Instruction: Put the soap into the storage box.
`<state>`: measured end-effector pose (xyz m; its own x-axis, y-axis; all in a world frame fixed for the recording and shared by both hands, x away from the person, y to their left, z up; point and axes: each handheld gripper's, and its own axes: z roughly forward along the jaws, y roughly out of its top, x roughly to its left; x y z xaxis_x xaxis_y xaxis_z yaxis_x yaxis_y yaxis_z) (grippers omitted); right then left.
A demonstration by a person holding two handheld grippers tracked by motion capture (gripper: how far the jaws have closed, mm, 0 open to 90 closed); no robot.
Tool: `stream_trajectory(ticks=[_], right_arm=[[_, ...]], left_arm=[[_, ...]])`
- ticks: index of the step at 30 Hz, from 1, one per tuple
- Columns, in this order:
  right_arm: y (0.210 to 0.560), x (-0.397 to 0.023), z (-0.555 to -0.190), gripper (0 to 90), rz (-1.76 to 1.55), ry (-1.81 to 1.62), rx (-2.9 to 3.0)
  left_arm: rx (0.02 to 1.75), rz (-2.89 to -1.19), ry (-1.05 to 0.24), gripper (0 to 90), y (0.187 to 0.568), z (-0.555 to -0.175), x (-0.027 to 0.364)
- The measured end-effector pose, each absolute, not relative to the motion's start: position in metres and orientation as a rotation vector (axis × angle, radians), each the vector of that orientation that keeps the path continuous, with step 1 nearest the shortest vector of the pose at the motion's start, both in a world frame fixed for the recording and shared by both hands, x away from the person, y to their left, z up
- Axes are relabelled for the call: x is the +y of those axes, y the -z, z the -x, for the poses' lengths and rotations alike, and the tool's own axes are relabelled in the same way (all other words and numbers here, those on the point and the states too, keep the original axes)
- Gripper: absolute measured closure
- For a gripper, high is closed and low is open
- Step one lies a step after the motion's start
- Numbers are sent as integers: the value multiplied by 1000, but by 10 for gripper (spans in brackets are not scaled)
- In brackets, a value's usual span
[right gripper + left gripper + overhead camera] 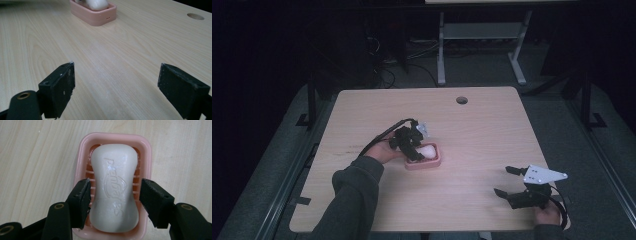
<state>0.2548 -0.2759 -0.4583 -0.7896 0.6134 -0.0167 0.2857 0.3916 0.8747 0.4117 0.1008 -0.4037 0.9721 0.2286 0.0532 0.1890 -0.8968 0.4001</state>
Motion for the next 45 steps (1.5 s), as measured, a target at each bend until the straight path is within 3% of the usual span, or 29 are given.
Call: stream_trajectory(ticks=[22, 45], right_arm=[[459, -273, -255, 136, -789, -1340, 2339], [460, -273, -257, 136, -801, -1336, 2346]], left_arm=[[336, -2659, -163, 375, 389, -398, 127], [330, -2660, -151, 347, 391, -382, 130]])
